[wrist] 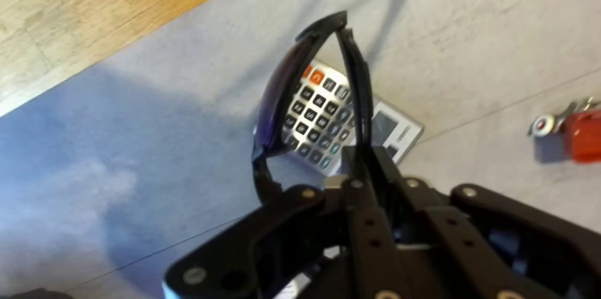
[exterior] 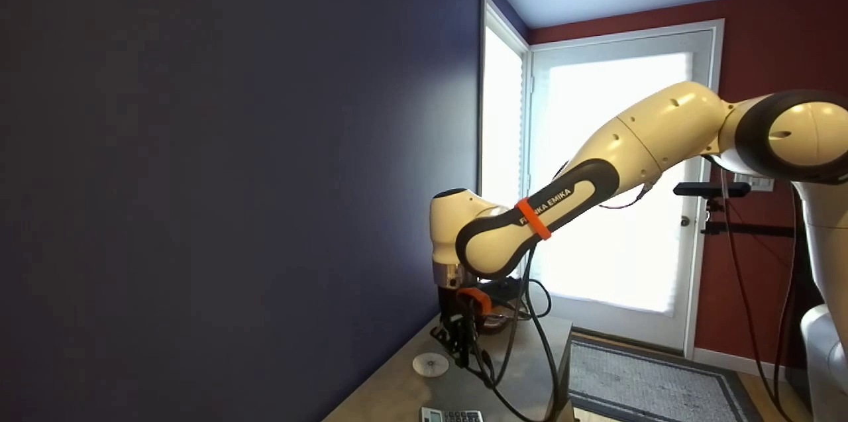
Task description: Put the sunglasses on the wooden plate
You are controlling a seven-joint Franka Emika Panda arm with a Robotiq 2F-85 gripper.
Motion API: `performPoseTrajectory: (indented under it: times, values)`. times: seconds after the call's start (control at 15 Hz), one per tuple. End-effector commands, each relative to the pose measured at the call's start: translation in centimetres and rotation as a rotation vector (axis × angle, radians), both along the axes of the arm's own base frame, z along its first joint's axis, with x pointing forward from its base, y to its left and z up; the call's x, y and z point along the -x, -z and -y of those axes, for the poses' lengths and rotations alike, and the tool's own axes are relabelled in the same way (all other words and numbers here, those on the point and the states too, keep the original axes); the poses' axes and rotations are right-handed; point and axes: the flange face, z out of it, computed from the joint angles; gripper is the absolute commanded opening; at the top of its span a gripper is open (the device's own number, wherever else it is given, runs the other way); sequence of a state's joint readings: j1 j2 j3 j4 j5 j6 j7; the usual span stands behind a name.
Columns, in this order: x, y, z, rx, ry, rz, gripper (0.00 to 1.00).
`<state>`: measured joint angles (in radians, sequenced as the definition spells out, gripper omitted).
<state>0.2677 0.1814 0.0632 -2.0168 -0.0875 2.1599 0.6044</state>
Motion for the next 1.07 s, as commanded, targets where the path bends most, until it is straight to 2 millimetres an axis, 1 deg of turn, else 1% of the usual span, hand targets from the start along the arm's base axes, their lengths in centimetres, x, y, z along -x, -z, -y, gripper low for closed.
performPoseTrajectory:
  times: [0.0, 0.13, 0.27, 0.4, 0.53, 0.67, 0.8, 0.87, 0.93, 1.0]
  values:
    - [-2.9, -2.9, 9.7, -0.057, 0.186, 0.068, 0.02]
    - [-4.5, -3.9, 16.3, -0.077, 0.302, 0.108, 0.02]
    - [-5.7, -4.7, 21.7, -0.106, 0.417, 0.147, 0.02]
    - [-6.6, -5.6, 26.1, -0.146, 0.528, 0.196, 0.02]
    - [-7.6, -6.3, 29.4, -0.184, 0.619, 0.264, 0.02]
    - [-8.7, -6.6, 31.5, -0.208, 0.669, 0.331, 0.02]
    - [-9.6, -6.0, 33.4, -0.212, 0.727, 0.37, 0.02]
    - [-8.1, -6.5, 32.4, -0.184, 0.669, 0.337, 0.02]
    - [-8.3, -6.1, 32.9, -0.181, 0.674, 0.338, 0.08]
    - [-8.3, -5.8, 32.9, -0.179, 0.674, 0.334, 0.08]
